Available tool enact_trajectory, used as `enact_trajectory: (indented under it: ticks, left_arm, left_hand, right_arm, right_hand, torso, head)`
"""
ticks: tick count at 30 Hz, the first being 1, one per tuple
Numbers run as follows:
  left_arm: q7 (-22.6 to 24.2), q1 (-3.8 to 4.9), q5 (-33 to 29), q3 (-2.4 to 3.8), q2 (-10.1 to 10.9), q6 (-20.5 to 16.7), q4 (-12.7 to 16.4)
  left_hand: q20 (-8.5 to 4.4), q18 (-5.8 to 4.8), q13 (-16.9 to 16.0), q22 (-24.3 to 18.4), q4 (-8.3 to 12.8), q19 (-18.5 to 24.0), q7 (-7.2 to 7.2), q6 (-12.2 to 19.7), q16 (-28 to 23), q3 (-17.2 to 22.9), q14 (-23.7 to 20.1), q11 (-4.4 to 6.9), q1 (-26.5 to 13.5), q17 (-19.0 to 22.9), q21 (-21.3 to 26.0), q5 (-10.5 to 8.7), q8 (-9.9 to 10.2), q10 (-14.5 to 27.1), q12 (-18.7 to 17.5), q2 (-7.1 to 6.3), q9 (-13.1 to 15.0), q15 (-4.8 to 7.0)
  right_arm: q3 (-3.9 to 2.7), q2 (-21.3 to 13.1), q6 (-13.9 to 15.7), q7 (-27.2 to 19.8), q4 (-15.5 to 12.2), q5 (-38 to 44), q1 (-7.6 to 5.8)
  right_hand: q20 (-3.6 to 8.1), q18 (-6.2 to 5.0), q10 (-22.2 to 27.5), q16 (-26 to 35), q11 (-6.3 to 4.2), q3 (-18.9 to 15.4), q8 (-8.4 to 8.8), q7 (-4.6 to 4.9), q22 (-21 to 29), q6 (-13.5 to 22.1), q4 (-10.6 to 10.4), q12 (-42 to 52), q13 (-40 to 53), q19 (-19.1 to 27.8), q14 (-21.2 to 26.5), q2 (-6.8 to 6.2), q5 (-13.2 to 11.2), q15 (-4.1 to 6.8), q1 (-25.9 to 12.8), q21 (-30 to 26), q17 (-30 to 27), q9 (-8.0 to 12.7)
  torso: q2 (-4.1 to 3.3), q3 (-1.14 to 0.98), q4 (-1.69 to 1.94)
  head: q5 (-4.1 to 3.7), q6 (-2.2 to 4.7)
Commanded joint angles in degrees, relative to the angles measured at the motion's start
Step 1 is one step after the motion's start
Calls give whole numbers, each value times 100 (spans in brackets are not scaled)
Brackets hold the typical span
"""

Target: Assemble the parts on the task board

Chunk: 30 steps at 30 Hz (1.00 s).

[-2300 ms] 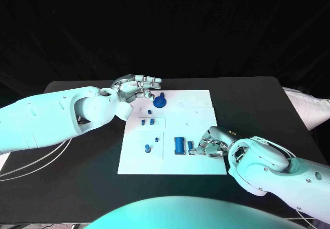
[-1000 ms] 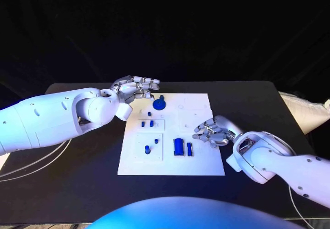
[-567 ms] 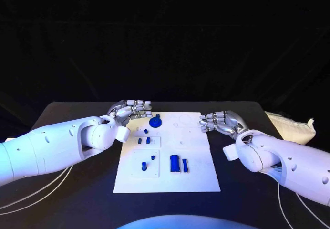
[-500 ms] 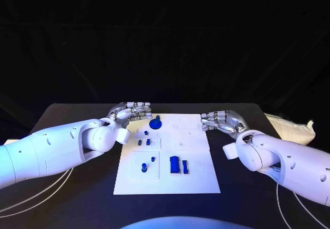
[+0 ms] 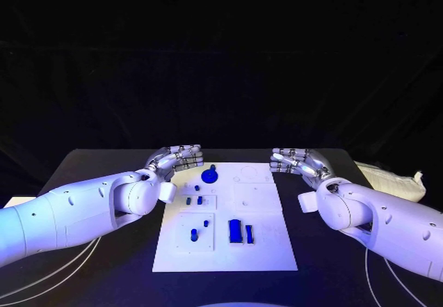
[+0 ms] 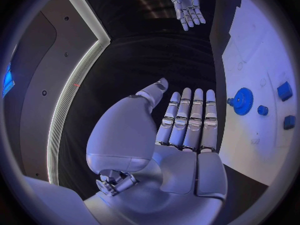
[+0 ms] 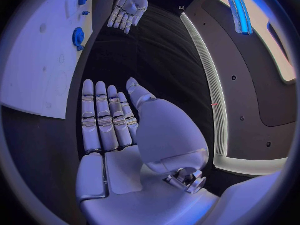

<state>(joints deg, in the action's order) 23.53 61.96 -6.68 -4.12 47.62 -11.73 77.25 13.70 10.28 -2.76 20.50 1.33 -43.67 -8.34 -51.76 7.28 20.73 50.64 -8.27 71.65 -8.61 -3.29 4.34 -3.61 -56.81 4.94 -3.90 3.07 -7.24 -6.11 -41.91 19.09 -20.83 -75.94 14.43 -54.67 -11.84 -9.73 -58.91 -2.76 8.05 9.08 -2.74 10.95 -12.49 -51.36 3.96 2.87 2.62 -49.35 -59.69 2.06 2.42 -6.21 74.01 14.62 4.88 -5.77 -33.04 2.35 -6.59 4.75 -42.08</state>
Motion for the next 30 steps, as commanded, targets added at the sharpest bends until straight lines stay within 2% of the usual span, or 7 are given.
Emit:
enact_trajectory:
  ticks: [1,3,15,16,18,20,30]
  left_arm:
    - [14,-3,23,14,-6,-87,42]
    - [36,-10,46,29,-16,-202,87]
    - [389,-112,419,258,-182,-2020,796]
    - [420,-121,451,278,-197,-2180,858]
    - [476,-137,510,315,-223,-2466,970]
    - [534,-153,571,352,-250,-2766,1086]
    - [626,-180,668,412,-293,-3239,1271]
  left_hand:
    - [-435,-308,276,-652,-133,1389,265,1647,-232,-659,-1612,264,-2283,274,329,-434,361,1808,-494,390,-307,230]
    - [-505,-384,276,-758,-133,1614,309,1915,-267,-766,-1871,303,-2654,319,329,-434,361,2099,-494,390,-307,267]
    - [-853,-590,276,-1276,-133,2718,834,3222,-728,-1288,-3152,827,-4463,861,329,-434,361,3536,-494,390,-307,724]
    - [-875,-589,276,-1308,-133,2786,834,3303,-728,-1322,-3230,827,-4574,861,329,-434,361,3624,-494,390,-307,724]
    - [-912,-589,276,-1365,-133,2909,834,3447,-728,-1378,-3371,827,-4773,861,329,-434,361,3782,-494,390,-307,724]
    - [-955,-1028,276,-1428,-133,3040,834,3606,-728,-1443,-3527,827,-4993,861,329,-434,361,3956,-494,390,-307,724]
    - [-1370,-1028,276,-1641,-133,3483,834,4143,-728,-1651,-4052,827,-5736,861,329,-434,361,4546,-494,390,-307,724]
  right_arm:
    - [25,-10,107,-22,-64,-41,-13]
    - [53,-23,222,-64,-128,-108,-39]
    - [461,-210,1891,-673,-1060,-1084,-412]
    - [489,-222,2002,-714,-1122,-1150,-437]
    - [535,-244,2192,-783,-1228,-1261,-480]
    - [578,-263,2368,-847,-1327,-1364,-519]
    - [611,-278,2503,-896,-1402,-1443,-549]
  right_hand:
    - [377,292,1876,276,-256,-293,274,-349,398,1634,-396,-287,-262,1572,1899,-206,-242,197,-2356,-464,-488,577]
    - [437,327,2178,276,-297,-338,274,-405,462,1898,-396,-287,-262,1826,2206,-206,-242,621,-2735,-540,-488,577]
    - [736,542,3664,276,-805,-908,274,-681,776,3194,-396,-287,-262,3070,3712,-206,-242,621,-4597,-909,-488,577]
    - [754,543,3752,276,-805,-908,274,-1095,796,3274,-396,-287,-262,3146,3804,-206,-242,621,-4713,-929,-488,577]
    - [1184,543,3917,276,-805,-908,274,-1095,830,3418,-396,-287,-262,3282,3970,-206,-242,621,-4919,-972,-488,577]
    - [1184,973,4103,276,-805,-908,274,-1095,1249,3573,-396,-287,-262,3431,4154,-206,-242,621,-5146,-1018,-488,577]
    - [1184,973,4713,276,-805,-908,274,-1095,1249,4109,-396,-287,-262,3946,4772,-206,-242,621,-5916,-1462,-488,577]
  torso:
    - [12,-12,39]
    - [25,-30,88]
    - [174,-220,617]
    - [179,-226,635]
    - [185,-233,656]
    - [186,-235,659]
    - [186,-235,659]
  head:
    - [-34,40]
    - [-69,97]
    - [-445,721]
    - [-457,741]
    - [-472,766]
    - [-475,770]
    - [-475,770]
